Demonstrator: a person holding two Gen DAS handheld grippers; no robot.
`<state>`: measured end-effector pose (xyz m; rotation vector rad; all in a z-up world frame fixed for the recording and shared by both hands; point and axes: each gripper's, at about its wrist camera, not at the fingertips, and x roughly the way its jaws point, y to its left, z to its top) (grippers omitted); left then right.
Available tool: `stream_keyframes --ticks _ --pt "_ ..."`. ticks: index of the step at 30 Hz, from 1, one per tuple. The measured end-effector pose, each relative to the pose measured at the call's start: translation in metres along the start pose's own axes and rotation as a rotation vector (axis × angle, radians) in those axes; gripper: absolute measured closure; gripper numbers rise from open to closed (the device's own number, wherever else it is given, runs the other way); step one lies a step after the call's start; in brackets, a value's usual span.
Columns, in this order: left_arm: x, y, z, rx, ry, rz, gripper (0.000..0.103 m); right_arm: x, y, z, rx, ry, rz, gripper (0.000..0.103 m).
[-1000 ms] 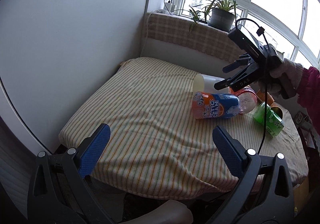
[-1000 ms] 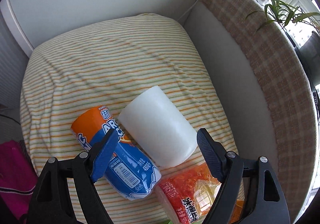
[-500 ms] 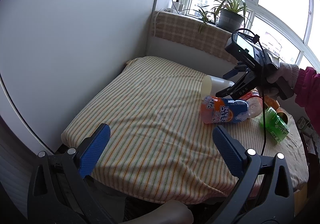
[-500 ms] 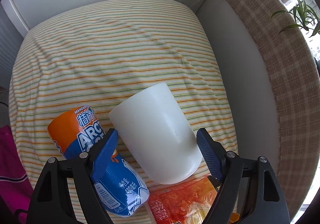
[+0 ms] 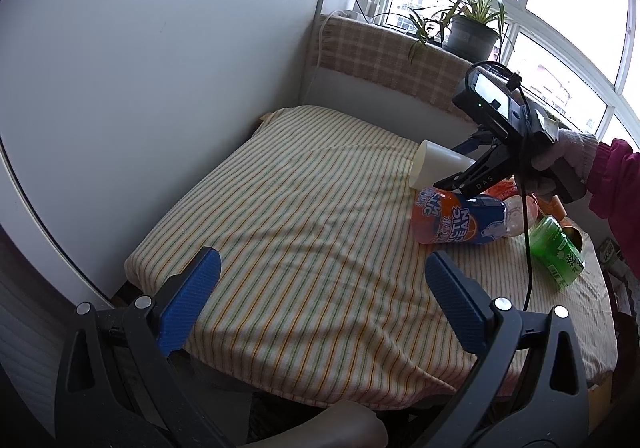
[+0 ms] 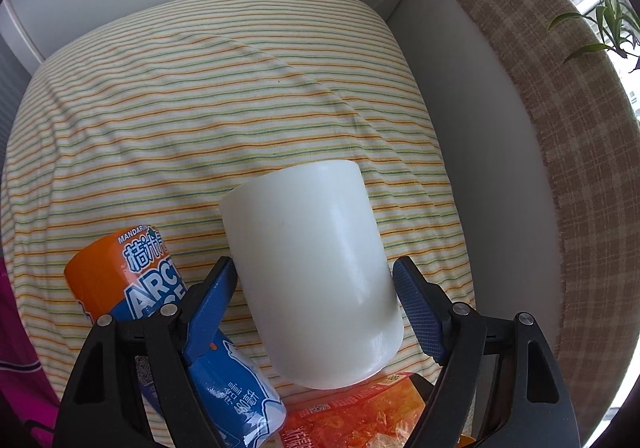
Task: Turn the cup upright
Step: 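Close the right gripper around the white cup's body and lift it, then rotate the held white cup upright and lower it onto the bed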
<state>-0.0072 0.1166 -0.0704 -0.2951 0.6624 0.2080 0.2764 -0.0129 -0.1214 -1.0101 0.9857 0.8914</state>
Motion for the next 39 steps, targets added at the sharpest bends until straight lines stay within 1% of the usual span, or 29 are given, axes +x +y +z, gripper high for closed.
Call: stream_keyframes --ticks 3,7,13,21,25,28,32,34,39 --pt "0.002 -0.001 0.0 0.004 0.002 -0.001 0.0 -0.005 -0.001 -0.001 0.019 -0.017 -0.019 0.024" --pt "0.002 -0.002 0.001 0.007 -0.001 -0.006 0.0 -0.016 -0.003 -0.005 0.063 -0.061 -0.035 0.026" --pt "-0.001 -0.007 0.003 0.019 -0.011 -0.015 0.0 -0.043 -0.008 -0.011 0.137 -0.148 -0.055 0.029" --pt "-0.011 -0.019 0.003 0.041 -0.031 -0.042 0.0 -0.091 0.004 -0.036 0.235 -0.279 -0.047 0.029" --pt "-0.018 -0.028 0.003 0.064 -0.049 -0.064 0.0 -0.122 0.016 -0.067 0.309 -0.354 -0.045 0.029" --pt "-0.02 -0.037 0.002 0.076 -0.054 -0.084 0.0 -0.145 0.025 -0.095 0.391 -0.402 -0.035 0.029" --pt "-0.023 -0.049 0.001 0.101 -0.06 -0.111 0.0 -0.164 0.04 -0.134 0.499 -0.457 0.018 0.029" --pt "-0.024 -0.057 0.001 0.118 -0.063 -0.124 0.0 -0.167 0.046 -0.153 0.563 -0.464 0.049 0.029" --pt "-0.028 -0.077 -0.002 0.153 -0.062 -0.162 0.0 -0.162 0.057 -0.198 0.744 -0.462 0.18 0.029"
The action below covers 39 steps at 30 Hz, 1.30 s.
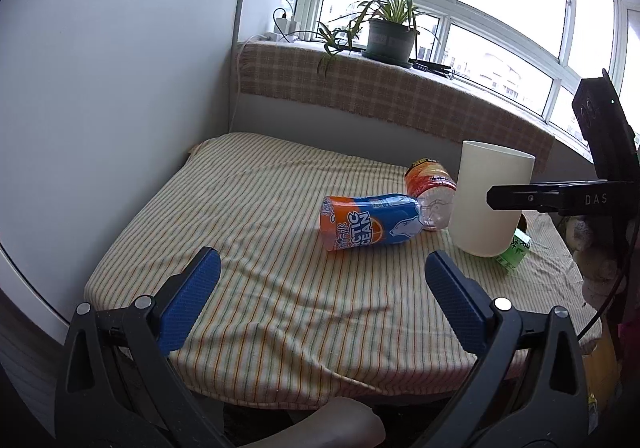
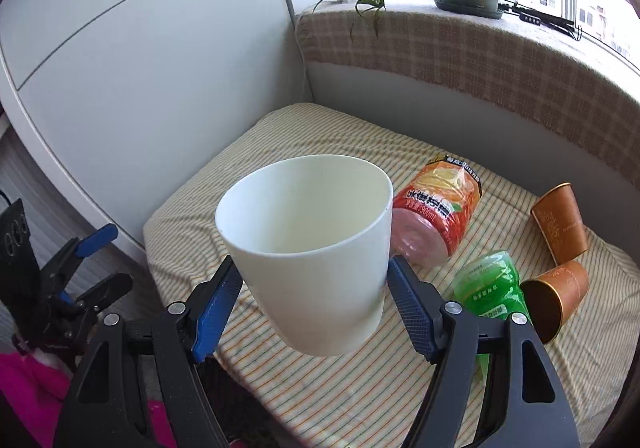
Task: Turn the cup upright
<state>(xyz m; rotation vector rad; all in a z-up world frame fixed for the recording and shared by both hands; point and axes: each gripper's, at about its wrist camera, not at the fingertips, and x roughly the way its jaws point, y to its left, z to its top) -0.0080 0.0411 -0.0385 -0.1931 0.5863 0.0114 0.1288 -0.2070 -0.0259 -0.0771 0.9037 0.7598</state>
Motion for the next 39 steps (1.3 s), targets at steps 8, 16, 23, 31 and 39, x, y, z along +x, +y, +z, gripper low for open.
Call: stream_keyframes --ticks 8,16,23,31,39 --pt "0.002 -0.028 -0.004 0.029 0.025 -0.069 0.0 0.008 -0.035 -0.051 0.247 0.076 0.097 0.029" --pt "-0.004 -0.034 -0.007 0.04 0.038 -0.084 0.0 0.039 -0.064 -0.078 0.464 0.127 0.196 0.029" --pt "-0.004 -0.038 -0.007 0.044 0.052 -0.081 0.0 0.048 -0.08 -0.073 0.501 0.088 0.154 0.03" --pt "0.001 -0.046 -0.006 0.058 0.055 -0.088 0.0 0.043 -0.07 -0.069 0.424 0.055 0.071 0.03" --pt "0.011 -0.059 0.0 0.088 0.055 -0.107 0.0 0.003 -0.052 -0.086 0.327 -0.032 -0.048 0.029"
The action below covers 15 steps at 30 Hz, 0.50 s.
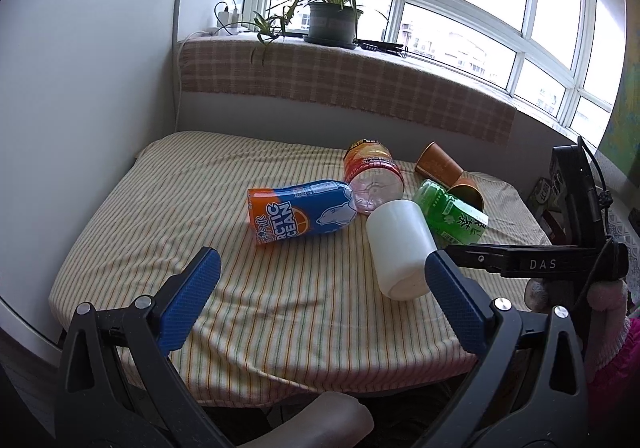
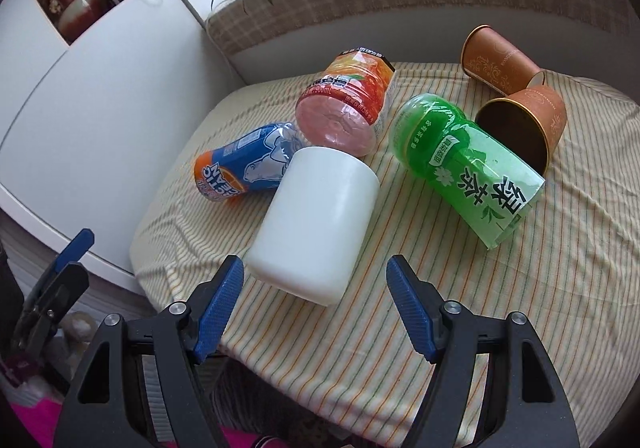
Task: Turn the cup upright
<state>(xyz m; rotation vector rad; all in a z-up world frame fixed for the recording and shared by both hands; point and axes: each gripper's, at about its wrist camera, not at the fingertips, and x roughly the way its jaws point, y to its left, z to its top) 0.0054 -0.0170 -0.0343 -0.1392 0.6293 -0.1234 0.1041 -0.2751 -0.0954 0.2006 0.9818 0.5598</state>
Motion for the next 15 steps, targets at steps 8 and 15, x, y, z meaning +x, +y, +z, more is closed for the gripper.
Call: stream_keyframes --ticks 8,15 --pt "0.042 -0.005 0.007 -0.029 0.139 -0.145 0.0 -0.043 -0.016 -0.036 0.025 -0.127 -0.198 0.029" --pt "0.084 -0.009 0.021 -0.105 0.231 -0.242 0.001 -0.073 -0.031 -0.063 0.064 -0.185 -0.369 0.028"
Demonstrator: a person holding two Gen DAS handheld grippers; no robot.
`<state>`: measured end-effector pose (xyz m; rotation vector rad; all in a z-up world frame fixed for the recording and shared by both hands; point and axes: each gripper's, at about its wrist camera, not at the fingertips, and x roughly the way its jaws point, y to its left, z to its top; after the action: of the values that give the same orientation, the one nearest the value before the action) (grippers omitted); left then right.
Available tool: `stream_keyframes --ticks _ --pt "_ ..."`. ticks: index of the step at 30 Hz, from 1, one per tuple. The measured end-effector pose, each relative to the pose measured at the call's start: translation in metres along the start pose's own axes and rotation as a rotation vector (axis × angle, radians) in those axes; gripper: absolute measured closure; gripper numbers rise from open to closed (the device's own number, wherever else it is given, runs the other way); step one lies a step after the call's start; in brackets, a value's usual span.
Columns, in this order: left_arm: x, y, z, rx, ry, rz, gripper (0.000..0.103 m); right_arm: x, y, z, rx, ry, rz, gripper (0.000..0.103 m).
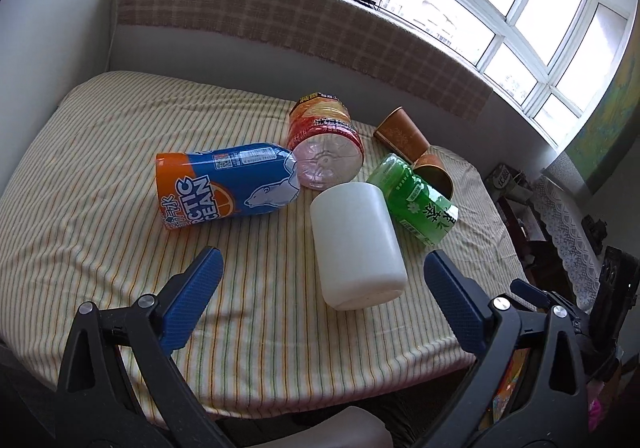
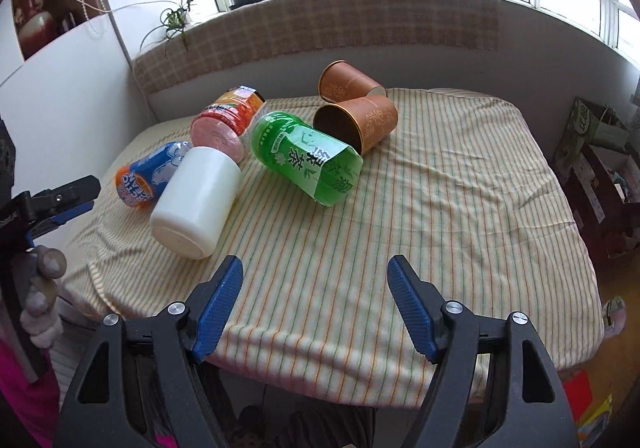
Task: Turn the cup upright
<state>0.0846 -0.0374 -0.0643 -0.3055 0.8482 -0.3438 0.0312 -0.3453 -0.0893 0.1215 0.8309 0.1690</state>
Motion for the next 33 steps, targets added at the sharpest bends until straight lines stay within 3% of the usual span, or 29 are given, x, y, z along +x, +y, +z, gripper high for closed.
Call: stream_keyframes --ticks 6,9,13,22,25,33 --pt "0.048 0.008 0.022 -0.126 0.165 -0.146 0.009 -0.012 -0.015 -0.008 0.055 -0.022 -0.032 0.028" --pt "0.069 0.013 0.029 -0.176 0.226 -0.176 0.017 -0.015 -0.018 -0.009 0.068 -0.031 -0.038 0.028" --pt "0.092 0.019 0.036 -0.22 0.283 -0.19 0.018 -0.017 -0.02 -0.01 0.073 -0.035 -0.037 0.028" --pt "0.116 0.022 0.037 -0.237 0.344 -0.196 0.018 -0.013 -0.024 -0.014 0.085 -0.028 -0.041 0.028" --pt "0.121 0.02 0.036 -0.235 0.359 -0.201 0.025 -0.012 -0.026 -0.015 0.092 -0.025 -0.046 0.028" --pt "0.121 0.009 0.037 -0.193 0.343 -0.189 0.027 -0.013 -0.032 -0.016 0.112 -0.028 -0.052 0.028"
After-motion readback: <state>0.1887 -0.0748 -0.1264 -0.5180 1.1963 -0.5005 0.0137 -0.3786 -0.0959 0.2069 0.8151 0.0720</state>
